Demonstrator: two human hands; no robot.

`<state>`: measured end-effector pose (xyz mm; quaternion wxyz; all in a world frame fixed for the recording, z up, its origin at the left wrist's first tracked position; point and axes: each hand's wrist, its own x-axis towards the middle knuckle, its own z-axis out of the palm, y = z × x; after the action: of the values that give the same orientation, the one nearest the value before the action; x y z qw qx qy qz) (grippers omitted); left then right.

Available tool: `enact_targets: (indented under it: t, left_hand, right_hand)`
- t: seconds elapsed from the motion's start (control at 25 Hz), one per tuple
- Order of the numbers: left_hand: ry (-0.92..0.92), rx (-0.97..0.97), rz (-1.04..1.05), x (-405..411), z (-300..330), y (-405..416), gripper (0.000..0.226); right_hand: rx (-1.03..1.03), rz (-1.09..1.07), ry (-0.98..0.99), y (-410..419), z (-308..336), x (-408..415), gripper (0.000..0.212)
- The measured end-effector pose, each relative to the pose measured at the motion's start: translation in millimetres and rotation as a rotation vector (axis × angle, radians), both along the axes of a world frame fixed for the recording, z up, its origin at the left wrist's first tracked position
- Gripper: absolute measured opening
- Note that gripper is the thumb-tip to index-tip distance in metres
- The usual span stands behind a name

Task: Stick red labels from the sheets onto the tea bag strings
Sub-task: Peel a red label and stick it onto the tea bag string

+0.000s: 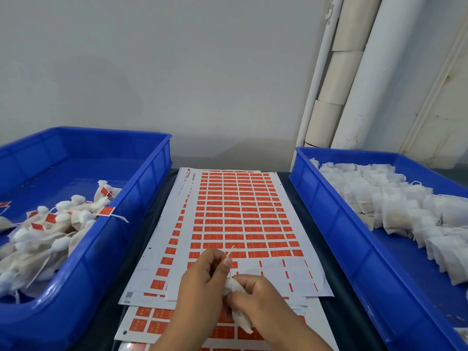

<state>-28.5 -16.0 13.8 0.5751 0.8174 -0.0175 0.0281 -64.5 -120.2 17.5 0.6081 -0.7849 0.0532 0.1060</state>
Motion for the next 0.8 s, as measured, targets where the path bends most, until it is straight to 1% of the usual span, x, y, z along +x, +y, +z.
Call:
enact_targets:
  t: [0.12, 0.2, 0.28, 0.32, 0.36, 0.4, 0.44, 0.48, 0.56, 0.6, 0.64, 0.68, 0.72, 0.8]
  left_hand:
    - [-0.002, -0.054, -0.014, -1, 5, 0, 0.014]
    - [-0.012, -0.118, -0.056, 0, 10, 2, 0.012]
    - [-0.047, -0.104, -0.098, 3, 16, 6, 0.010]
    - [-0.057, -0.083, -0.099, 5, 17, 9, 0.011]
    - [-0.054, -0.064, -0.092, 8, 16, 12, 0.018]
    - [-0.047, -0.050, -0.088, 11, 14, 15, 0.027]
    - [-0.036, 0.025, -0.087, 14, 7, 17, 0.033]
    - [-0.027, 0.172, -0.090, 16, -3, 20, 0.036]
    - [0.017, 0.639, -0.171, 19, -23, 20, 0.050]
    - [-0.002, 0.824, -0.213, 20, -33, 20, 0.058]
    - [-0.047, 0.931, -0.254, 22, -41, 19, 0.063]
    - [-0.076, 0.972, -0.277, 24, -47, 19, 0.066]
    - [-0.062, 1.003, -0.288, 25, -49, 19, 0.068]
    - [-0.003, 1.060, -0.347, 28, -49, 20, 0.070]
  right_hand:
    - [0.002, -0.025, -0.063, -1, 1, -1, 0.020]
    - [0.059, -0.105, -0.125, -4, 2, -1, 0.011]
    - [0.087, -0.221, -0.194, -11, 2, 0, 0.007]
    - [0.073, -0.283, -0.216, -17, 1, 2, 0.008]
    - [0.013, -0.348, -0.226, -25, -1, 5, 0.011]
    - [-0.099, -0.413, -0.228, -33, -4, 9, 0.017]
    - [-0.235, -0.476, -0.222, -44, -8, 11, 0.025]
    - [-0.340, -0.518, -0.209, -54, -12, 11, 0.033]
    - [-0.437, -0.533, -0.183, -71, -19, 7, 0.052]
    - [-0.476, -0.512, -0.170, -77, -25, 3, 0.061]
    - [-0.527, -0.474, -0.148, -82, -31, -2, 0.066]
    - [-0.574, -0.433, -0.131, -85, -37, -6, 0.068]
    - [-0.594, -0.407, -0.129, -86, -41, -10, 0.070]
    - [-0.523, -0.446, -0.181, -85, -46, -14, 0.064]
